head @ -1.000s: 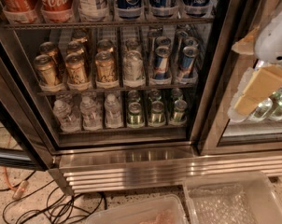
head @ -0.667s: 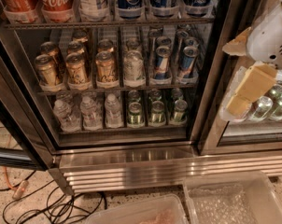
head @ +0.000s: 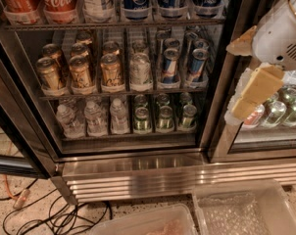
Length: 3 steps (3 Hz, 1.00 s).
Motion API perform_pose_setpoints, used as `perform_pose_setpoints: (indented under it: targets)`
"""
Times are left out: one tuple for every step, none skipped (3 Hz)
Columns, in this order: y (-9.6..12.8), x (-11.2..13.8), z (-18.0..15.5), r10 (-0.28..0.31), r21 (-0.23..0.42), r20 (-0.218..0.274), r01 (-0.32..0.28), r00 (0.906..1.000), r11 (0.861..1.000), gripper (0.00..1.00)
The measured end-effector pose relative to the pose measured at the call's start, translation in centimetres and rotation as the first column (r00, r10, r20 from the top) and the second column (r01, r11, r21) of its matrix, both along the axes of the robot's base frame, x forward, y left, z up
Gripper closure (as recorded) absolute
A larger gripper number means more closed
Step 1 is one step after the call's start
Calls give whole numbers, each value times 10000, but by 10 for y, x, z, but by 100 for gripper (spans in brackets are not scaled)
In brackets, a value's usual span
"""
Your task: Pick coke can from top shelf of fridge
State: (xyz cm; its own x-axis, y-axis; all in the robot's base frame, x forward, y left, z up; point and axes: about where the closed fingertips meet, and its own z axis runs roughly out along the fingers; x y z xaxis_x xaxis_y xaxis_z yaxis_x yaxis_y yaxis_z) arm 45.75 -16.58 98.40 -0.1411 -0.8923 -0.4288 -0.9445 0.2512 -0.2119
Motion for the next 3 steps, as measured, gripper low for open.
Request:
perform_pose_setpoints:
  targets:
    - [37, -5, 12, 447, 857, 535, -492, 9976, 9951, 0]
    - [106, -13, 34, 739, 2572, 1161, -1019, 9905, 9610, 0]
    - [173, -26, 54, 774, 4108, 1534, -1348, 9851, 9017, 0]
